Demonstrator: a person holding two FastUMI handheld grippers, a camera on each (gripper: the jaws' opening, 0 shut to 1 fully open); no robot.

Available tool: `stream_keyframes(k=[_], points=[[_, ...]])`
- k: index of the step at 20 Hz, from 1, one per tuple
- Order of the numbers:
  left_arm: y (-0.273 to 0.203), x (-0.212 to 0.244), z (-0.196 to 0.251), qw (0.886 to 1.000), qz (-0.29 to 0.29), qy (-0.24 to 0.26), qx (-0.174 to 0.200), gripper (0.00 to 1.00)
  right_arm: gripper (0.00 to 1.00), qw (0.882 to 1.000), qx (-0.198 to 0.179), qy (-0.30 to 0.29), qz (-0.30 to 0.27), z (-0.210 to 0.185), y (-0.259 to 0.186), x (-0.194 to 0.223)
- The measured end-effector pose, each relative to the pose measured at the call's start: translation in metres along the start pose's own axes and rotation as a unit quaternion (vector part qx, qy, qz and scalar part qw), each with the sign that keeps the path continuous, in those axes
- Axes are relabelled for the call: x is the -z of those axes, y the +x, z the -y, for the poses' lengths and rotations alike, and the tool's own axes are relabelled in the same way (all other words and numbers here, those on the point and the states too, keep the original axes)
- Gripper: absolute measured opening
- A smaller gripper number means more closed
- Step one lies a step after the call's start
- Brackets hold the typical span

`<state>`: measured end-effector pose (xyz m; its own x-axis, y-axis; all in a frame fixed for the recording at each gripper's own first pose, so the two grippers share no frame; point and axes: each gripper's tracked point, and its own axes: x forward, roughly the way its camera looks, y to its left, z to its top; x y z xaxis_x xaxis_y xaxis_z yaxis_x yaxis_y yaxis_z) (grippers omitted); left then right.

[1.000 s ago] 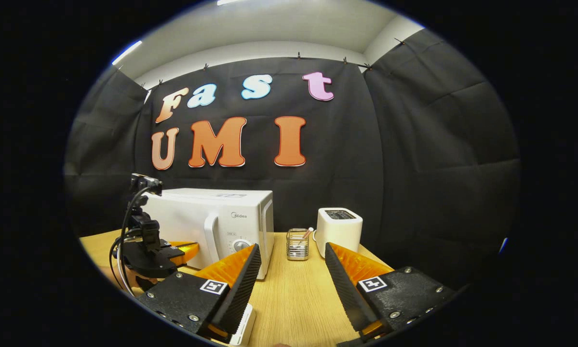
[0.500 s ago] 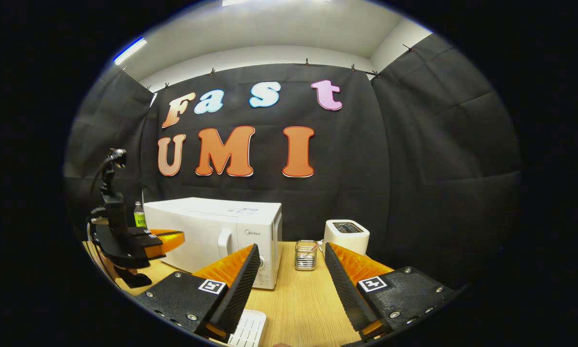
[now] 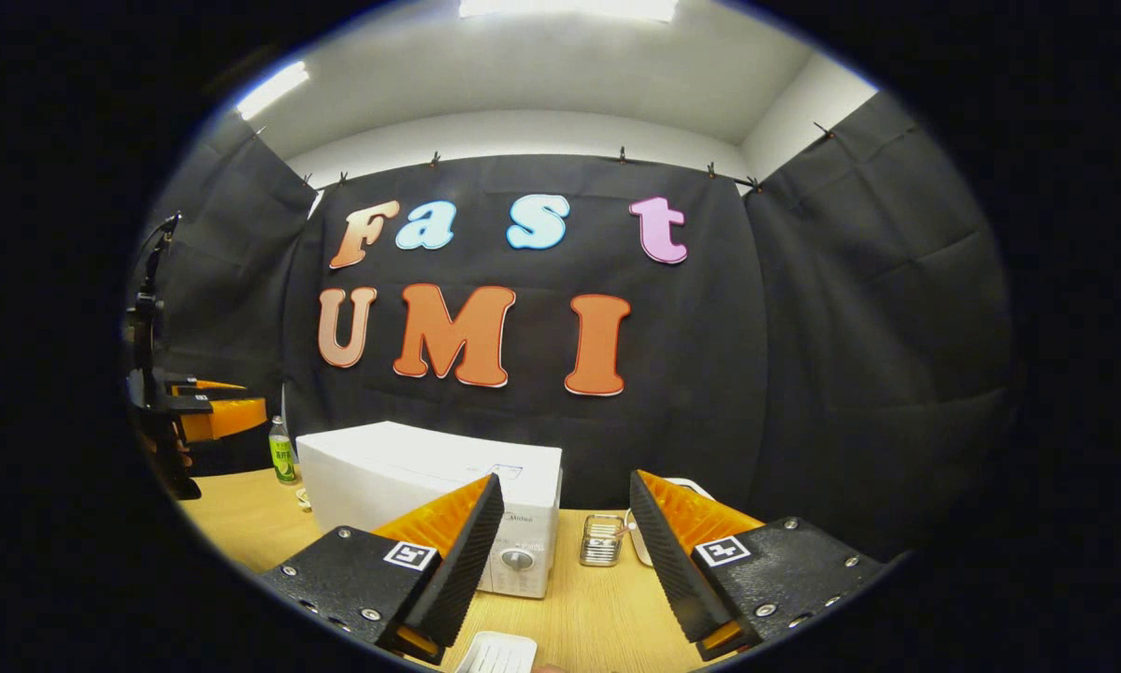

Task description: Open the microwave oven with the left hand, put the food in, and close the microwave oven.

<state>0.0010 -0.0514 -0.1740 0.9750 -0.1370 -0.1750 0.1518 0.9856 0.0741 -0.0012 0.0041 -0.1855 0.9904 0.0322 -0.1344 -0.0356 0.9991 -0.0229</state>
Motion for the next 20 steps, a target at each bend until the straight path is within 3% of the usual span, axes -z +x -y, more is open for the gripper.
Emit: stream_keyframes(k=[2,5,8,20], points=[[-0.016,-0.019,-0.024,1.000,0.005,-0.002,-0.018,0.90,0.86,1.000,-0.006,-0.003,0.008,-0.011,-0.001,-0.021],[-0.038,-0.047,-0.059,0.999,0.014,0.005,-0.049,0.94,0.90,1.000,-0.015,-0.007,0.026,-0.026,-0.004,-0.052],[-0.057,-0.066,-0.080,0.998,0.017,0.012,-0.066,0.90,0.96,0.999,-0.021,0.000,0.031,-0.037,-0.004,-0.075],[-0.088,-0.111,-0.104,0.996,0.038,0.029,-0.073,0.90,0.94,0.998,-0.031,0.008,0.061,-0.046,-0.017,-0.137]])
